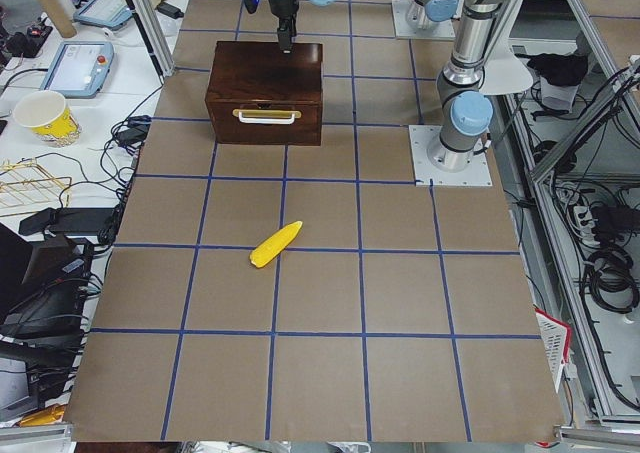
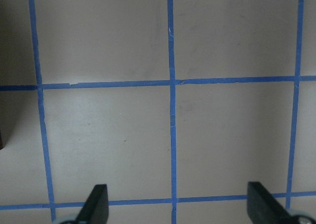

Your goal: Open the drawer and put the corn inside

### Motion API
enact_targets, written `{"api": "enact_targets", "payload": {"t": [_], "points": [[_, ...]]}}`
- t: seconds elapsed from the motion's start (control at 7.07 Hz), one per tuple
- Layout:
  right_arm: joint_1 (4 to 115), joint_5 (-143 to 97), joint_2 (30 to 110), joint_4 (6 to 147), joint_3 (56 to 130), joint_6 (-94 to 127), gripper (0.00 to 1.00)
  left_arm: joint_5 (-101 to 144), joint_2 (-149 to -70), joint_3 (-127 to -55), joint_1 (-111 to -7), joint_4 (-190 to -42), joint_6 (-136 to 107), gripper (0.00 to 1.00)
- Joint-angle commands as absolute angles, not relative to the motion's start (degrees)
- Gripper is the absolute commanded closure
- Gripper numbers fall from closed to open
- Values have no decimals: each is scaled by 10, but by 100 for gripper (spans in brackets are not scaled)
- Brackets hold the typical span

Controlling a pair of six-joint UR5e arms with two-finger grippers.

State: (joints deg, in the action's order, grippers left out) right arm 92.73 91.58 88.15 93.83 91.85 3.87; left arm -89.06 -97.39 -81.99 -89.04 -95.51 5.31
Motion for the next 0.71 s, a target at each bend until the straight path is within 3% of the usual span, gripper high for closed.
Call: {"api": "enact_targets", "payload": {"t": [0.0, 0.57], "points": [[927, 916, 882, 938, 918, 39, 0, -892, -973, -820, -890, -955, 52, 0], [927, 916, 882, 938, 918, 39, 0, -897, -973, -820, -889, -955, 53, 0]]}}
